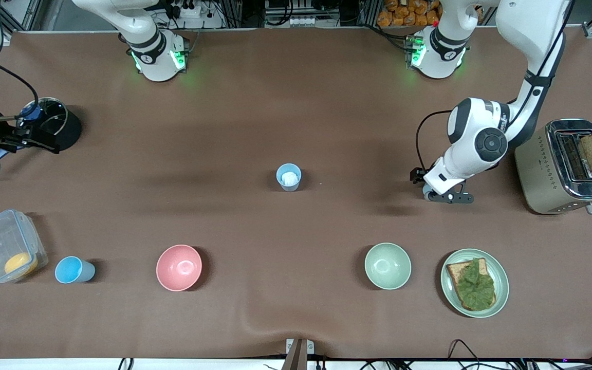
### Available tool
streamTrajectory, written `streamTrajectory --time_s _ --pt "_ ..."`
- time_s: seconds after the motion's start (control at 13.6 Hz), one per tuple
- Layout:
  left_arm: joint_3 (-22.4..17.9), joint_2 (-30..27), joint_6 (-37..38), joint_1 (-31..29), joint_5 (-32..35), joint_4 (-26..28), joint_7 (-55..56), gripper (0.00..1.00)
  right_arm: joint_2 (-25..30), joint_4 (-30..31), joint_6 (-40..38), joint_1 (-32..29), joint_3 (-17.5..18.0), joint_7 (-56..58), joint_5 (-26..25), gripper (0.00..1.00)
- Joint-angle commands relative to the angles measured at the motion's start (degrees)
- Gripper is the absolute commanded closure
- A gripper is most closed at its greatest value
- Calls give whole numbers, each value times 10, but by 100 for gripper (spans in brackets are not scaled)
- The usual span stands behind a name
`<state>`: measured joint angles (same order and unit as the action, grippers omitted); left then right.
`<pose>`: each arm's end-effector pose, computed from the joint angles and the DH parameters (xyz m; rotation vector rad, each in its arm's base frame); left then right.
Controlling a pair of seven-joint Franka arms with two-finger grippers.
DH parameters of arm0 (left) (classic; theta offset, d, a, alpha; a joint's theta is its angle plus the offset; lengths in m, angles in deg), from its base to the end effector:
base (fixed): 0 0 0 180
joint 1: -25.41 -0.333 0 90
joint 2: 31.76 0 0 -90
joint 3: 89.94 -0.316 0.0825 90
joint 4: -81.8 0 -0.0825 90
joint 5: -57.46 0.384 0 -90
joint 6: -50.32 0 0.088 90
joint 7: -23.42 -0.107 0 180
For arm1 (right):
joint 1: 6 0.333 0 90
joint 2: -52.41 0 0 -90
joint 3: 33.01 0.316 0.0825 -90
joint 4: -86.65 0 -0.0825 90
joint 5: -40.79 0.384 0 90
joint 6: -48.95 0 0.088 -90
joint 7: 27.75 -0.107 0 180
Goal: Stack blue cups with both arms
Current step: 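Close the left gripper on the blue cup and lift it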
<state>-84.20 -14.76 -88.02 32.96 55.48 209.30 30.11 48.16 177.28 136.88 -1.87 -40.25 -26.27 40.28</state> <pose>0.5230 -0.1244 0.2313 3.1020 -0.1325 -0.1766 0.5688 -0.0294 0.5750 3.1221 -0.0444 -0.1897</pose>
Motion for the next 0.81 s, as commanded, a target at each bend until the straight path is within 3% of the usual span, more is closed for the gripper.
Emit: streamTrajectory --time_s 0.0,0.74 --pt "-4 -15 -5 -6 12 14 -5 100 13 8 -3 -9 9 2 -13 0" --pt "-2 -45 1 4 16 -19 -2 100 13 8 -4 -11 9 4 -13 0"
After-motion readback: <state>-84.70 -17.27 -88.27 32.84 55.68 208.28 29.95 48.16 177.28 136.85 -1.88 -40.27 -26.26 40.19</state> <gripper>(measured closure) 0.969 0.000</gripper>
